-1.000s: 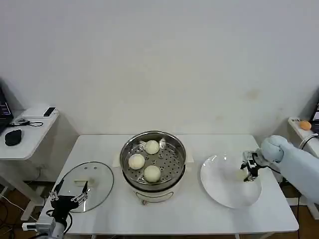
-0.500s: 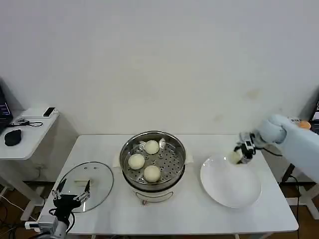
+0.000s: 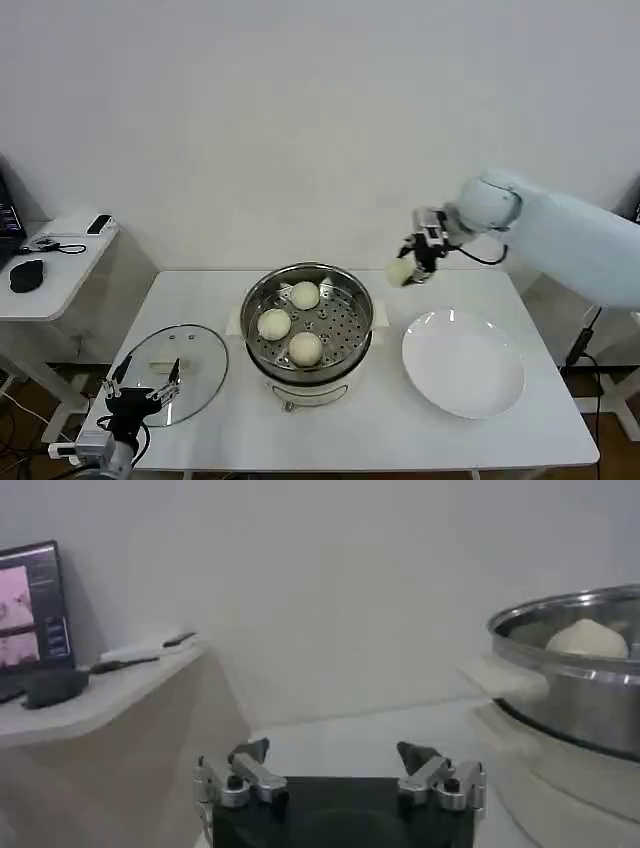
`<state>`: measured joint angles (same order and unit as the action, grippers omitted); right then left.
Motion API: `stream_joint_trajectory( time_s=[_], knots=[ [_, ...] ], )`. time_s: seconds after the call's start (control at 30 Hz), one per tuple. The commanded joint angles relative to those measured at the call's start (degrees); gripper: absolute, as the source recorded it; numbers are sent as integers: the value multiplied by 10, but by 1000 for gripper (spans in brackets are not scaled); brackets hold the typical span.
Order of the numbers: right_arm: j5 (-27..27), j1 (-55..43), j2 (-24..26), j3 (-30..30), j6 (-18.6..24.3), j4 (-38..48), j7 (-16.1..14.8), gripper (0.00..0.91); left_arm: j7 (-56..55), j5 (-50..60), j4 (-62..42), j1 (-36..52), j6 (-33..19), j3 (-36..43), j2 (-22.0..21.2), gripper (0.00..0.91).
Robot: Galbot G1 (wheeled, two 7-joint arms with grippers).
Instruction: Take steamed baozi put them in steamer then cover it.
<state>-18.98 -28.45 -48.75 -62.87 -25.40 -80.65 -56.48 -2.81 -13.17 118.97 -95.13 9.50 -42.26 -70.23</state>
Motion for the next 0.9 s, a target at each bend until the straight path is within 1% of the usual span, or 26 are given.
stream_joint_trajectory(
  time_s=[0.03,0.13,0.33,0.53,0.9],
  knots=[
    [-138,-49,-119,-57,-75,-16,62,655,0,0,3,-4,0,-4,-2,907],
    [-154,-33,-135,-65,-90,-14,75,655,0,0,6,-6,-1,-5,-3,907],
    [-150,2,-138,-75,-109,-4,88,655,0,0,7,-4,0,-5,-3,907],
    [-129,31,-132,-80,-111,9,88,655,0,0,3,-2,0,-5,0,907],
    [-102,44,-136,-76,-106,25,83,655,0,-1,-1,2,0,-3,0,907]
  ],
)
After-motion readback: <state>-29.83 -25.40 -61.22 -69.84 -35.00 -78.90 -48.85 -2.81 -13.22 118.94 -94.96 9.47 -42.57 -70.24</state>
